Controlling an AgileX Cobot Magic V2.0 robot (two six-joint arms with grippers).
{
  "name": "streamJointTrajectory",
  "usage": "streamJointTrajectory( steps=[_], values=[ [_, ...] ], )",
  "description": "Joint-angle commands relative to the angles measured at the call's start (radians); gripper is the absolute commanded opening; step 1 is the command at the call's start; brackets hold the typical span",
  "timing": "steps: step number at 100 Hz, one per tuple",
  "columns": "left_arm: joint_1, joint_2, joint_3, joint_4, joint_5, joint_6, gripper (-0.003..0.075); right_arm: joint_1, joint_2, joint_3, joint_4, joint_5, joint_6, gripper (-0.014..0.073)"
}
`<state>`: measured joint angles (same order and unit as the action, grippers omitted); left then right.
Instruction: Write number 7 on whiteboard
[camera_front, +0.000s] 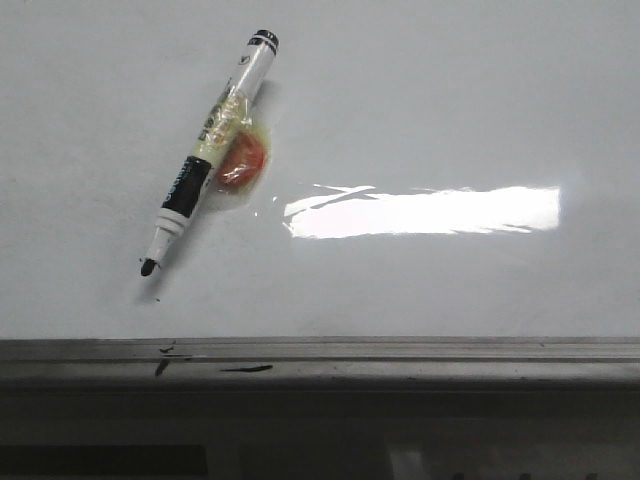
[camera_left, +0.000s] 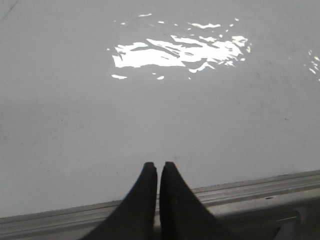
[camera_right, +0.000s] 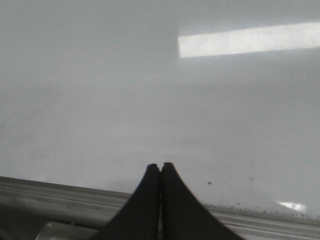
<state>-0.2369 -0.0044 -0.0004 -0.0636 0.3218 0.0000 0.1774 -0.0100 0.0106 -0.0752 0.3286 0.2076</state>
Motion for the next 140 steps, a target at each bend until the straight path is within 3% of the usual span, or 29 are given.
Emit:
streamJointTrajectory(
  steps=[1,107,131,140],
  values=[
    [-0.001,-0.029,0.025,-0.002,-0.067,-0.01,-0.002,-0.006,-0.015,0.015,0.004,-0.025,-0.006,-0.0043],
    [-0.001,-0.029,0.025,-0.007,-0.077,-0.01,-0.002,-0.006,-0.015,0.015,0.004,-0.058,-0.006,-0.0043],
    [-0.001,-0.029,0.025,-0.221,-0.134,-0.01,-0.002,-0.006,-0.015,0.015,0.016,-0.22,-0.006,-0.0043],
    [-0.001,-0.029,0.025,-0.48,-0.284,-0.01,-0.002,-0.006,-0.015,0.015,0.112,-0.302,-0.006,-0.0043]
  ],
)
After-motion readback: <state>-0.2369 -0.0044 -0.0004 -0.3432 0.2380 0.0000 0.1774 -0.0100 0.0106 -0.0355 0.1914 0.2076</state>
